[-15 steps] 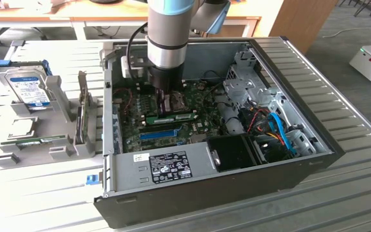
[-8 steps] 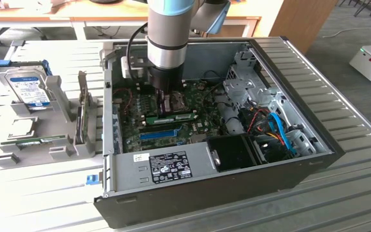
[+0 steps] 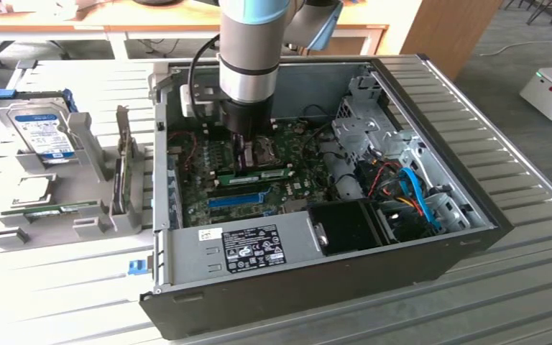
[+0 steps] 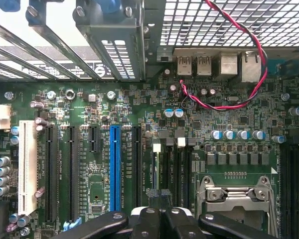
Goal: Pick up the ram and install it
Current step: 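Press down the ram until it locks into place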
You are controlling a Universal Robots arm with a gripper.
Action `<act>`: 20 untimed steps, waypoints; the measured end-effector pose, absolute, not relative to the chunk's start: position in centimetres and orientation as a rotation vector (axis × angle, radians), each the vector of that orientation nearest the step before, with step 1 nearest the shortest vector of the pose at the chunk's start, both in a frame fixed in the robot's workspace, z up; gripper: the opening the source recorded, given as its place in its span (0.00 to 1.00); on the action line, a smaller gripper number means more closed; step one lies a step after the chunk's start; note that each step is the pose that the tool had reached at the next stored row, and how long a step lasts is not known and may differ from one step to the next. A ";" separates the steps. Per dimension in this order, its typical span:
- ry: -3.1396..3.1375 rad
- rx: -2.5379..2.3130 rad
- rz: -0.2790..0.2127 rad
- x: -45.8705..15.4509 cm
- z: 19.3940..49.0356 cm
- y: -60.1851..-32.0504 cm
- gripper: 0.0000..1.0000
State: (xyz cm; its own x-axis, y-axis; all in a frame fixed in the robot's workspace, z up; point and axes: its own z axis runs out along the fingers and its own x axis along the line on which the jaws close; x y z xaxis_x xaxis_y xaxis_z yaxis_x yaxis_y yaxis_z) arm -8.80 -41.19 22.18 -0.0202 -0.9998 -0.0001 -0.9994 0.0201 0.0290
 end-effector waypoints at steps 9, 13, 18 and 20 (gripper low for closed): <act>-2.230 2.185 -0.033 -8.8 22.2 -41.2 0.11; -2.229 2.185 -0.033 -8.8 22.9 -41.2 0.11; -2.229 2.185 -0.033 -8.8 23.8 -41.2 0.11; -2.229 2.185 -0.033 -8.8 24.2 -41.2 0.11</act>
State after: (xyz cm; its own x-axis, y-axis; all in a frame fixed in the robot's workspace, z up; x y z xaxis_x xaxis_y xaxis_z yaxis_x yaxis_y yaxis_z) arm -8.79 -41.19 24.21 -0.0202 -0.9998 -0.0003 -0.9994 0.0202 0.0289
